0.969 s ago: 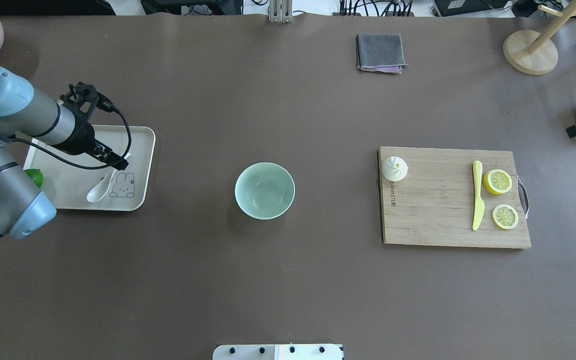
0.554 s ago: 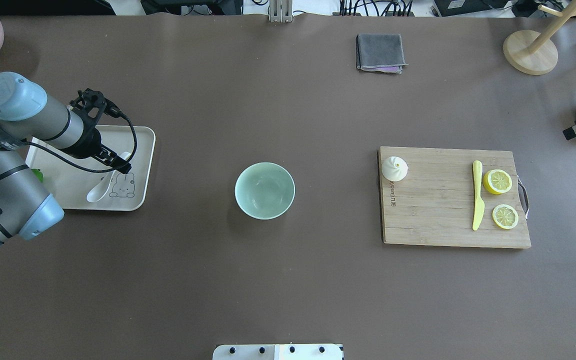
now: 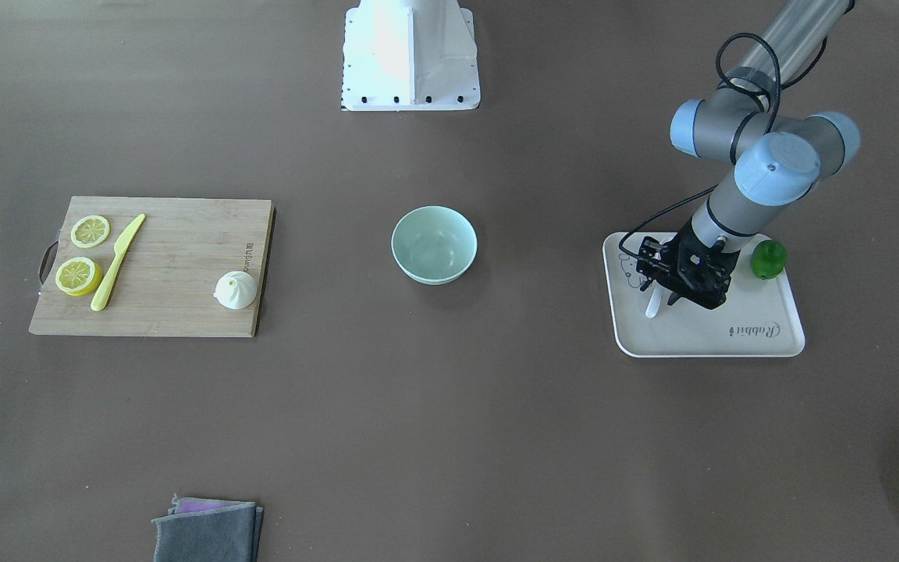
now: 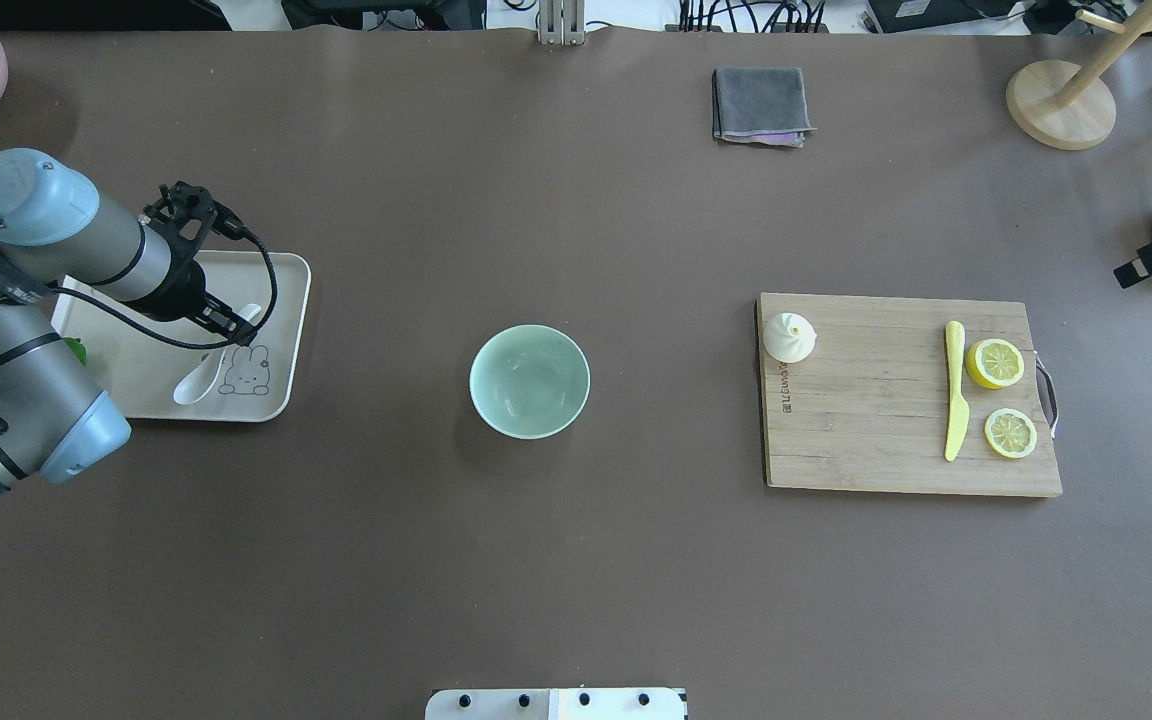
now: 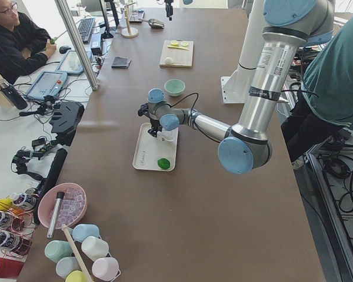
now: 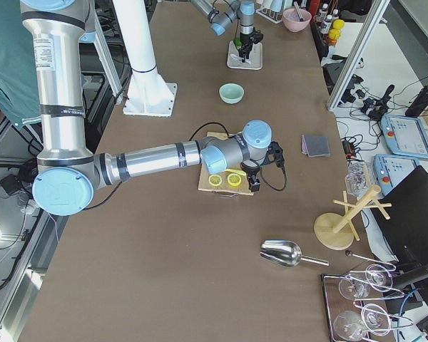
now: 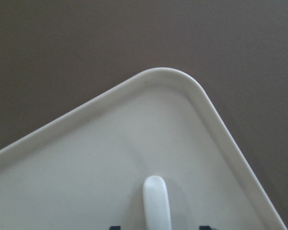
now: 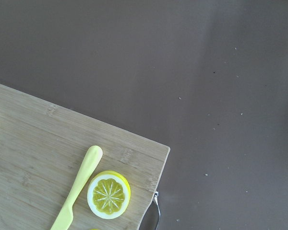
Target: Put spoon and bun in bowl
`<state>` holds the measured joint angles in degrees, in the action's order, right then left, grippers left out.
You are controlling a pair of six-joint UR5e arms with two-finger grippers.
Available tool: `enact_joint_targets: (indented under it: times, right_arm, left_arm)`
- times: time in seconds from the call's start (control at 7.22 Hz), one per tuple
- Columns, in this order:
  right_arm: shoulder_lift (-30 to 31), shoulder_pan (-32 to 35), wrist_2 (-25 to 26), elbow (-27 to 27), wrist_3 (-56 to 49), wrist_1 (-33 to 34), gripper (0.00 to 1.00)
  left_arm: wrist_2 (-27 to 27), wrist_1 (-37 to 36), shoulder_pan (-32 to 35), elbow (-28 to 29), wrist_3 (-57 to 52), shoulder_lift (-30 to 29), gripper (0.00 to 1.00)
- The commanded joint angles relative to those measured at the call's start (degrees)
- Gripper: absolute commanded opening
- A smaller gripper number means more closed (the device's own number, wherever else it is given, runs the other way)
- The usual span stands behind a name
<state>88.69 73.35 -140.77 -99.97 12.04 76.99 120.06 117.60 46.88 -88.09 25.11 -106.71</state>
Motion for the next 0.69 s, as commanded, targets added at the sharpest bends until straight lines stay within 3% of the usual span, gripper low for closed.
enact_joint_targets:
  times: [0.0, 0.14, 0.28, 0.42, 0.55]
  right_arm:
    - [-0.18, -1.37, -0.03, -0.22, 0.09, -0.26, 1.00]
    - [-0.36, -1.89, 0.06, -0.48, 0.09, -0.17, 1.00]
    - [-1.14, -2.59, -0.03, -0.92, 0.26, -0.17, 1.00]
    - [-1.76, -3.64, 0.06, -1.71, 2.87, -0.26, 1.00]
    - [-2.37, -4.61, 0.06, -2.24, 5.77, -0.34, 1.00]
  left_arm:
    - [-0.09, -0.18, -0.03, 0.03, -0.07, 0.01, 0.47]
    - [0.00, -0.18, -0.12, 0.12, -0.07, 0.01, 0.47]
    - [0.00, -0.18, -0.64, 0.38, 0.02, 0.01, 0.36]
    - [0.52, -0.18, -0.65, -0.23, 0.02, 0.27, 0.13]
    - [0.70, -0.27, -0.47, -0.67, -0.07, 0.19, 0.00]
